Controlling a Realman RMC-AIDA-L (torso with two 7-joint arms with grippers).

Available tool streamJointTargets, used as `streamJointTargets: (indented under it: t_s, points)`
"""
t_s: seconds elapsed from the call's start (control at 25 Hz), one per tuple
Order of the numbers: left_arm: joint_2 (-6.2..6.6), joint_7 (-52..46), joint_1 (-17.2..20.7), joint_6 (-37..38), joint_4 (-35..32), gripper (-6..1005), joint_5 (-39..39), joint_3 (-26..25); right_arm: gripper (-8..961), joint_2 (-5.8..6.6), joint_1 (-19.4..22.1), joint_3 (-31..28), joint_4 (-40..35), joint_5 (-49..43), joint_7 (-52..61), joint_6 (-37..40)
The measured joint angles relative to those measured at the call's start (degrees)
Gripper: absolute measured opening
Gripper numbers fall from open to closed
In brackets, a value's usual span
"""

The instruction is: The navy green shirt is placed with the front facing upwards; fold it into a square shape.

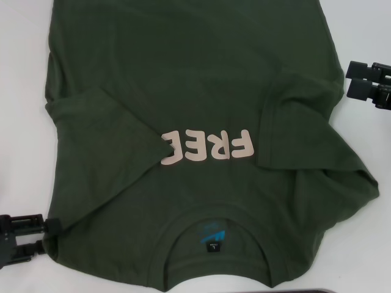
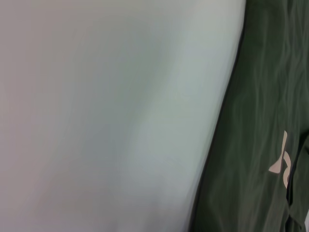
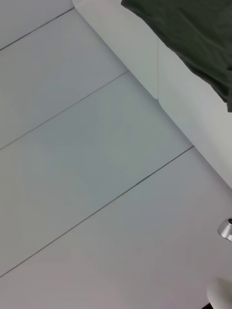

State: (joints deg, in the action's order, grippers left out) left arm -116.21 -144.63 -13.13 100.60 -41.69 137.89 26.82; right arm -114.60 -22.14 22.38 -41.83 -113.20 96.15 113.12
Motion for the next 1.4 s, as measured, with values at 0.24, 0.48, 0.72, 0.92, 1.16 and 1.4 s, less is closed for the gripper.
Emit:
streamJointTargets:
  t_s: [0.24, 0.48, 0.72, 0.92, 1.16, 1.4]
  points:
    - [-0.42, 0.36, -0.35, 0.56, 0.21, 613, 0.28, 0.17, 840, 0.11, -0.06, 0.0, 0.0, 0.0, 0.0, 0.28]
    - [-0.88, 0.36, -1.1, 0.72, 0.21, 613, 0.32, 0.19, 840, 0.11, -0.04, 0.03, 0.0, 0.0, 0.0, 0.3]
    - [-0.87, -0.58, -1.4, 0.23, 0.2, 614, 0.28, -0.06, 840, 0.09, 0.17, 0.03, 0.06, 0.0, 0.0, 0.3]
    - [-0.86, -1.92, -1.15, 0.31, -0.91, 604, 0.27, 0.21, 840, 0.09, 0.26, 0.03, 0.09, 0.0, 0.15, 0.28]
    - [-0.66, -1.8, -1.91, 1.56, -1.22, 485, 0.28, 0.88, 841, 0.12, 0.19, -0.13, 0.09, 0.0, 0.62, 0.25]
    - [-0.5, -1.37, -1.97, 2.01, -1.26, 143, 0.61, 1.78, 841, 0.04, 0.0, -0.23, 0.09, 0.0, 0.62, 0.08]
